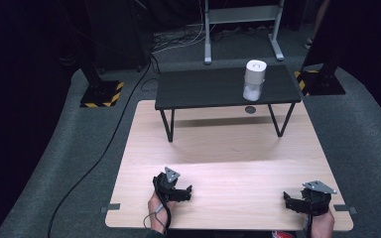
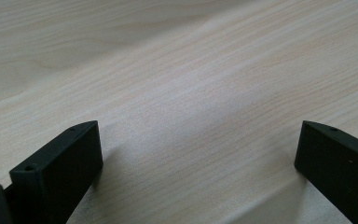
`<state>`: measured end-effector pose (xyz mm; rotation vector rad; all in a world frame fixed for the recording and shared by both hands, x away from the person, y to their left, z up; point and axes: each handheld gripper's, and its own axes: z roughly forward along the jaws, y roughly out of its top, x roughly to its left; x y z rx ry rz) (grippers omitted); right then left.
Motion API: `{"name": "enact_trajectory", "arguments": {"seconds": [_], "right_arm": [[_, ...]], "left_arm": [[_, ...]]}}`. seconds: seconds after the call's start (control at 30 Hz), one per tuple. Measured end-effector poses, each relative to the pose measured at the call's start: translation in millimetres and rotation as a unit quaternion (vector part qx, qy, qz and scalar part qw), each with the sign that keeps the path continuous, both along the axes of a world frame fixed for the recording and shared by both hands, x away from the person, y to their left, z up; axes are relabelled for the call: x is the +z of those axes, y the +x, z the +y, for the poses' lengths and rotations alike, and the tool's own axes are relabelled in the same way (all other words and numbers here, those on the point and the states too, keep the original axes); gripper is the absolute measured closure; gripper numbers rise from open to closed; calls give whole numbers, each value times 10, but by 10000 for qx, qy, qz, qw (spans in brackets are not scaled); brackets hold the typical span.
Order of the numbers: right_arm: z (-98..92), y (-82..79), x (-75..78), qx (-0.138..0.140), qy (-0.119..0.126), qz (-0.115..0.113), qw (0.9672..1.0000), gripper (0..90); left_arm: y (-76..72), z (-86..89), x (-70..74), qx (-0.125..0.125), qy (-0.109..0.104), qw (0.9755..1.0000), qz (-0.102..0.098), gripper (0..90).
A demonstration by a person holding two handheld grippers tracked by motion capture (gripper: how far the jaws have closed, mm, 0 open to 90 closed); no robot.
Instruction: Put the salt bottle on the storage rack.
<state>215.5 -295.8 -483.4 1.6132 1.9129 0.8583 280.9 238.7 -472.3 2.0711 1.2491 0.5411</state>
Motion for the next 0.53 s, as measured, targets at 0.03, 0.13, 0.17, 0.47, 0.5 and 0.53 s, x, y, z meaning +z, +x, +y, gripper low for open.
{"name": "enact_trajectory", "arguments": {"seconds": [0.03,0.13,0.17,0.47,0.5,0.53], "right_arm": [[1,0,0,-1,-2,1,10000,0],[2,0,1,0,-6,2,10000,0],[2,0,1,1,-7,2,10000,0],[5,0,1,-7,-9,2,10000,0],[5,0,1,-7,-9,2,10000,0],[4,1,1,-5,-7,3,10000,0]], "left_arm": [[-4,-3,0,-2,9,10000,-9,3],[-17,-15,1,-11,53,10000,-41,4],[-22,-20,2,-17,75,10000,-53,4],[-58,-53,-11,35,90,9999,-121,3],[-58,-53,-11,35,90,9999,-121,3],[-49,-46,-8,30,84,9999,-104,3]]}}
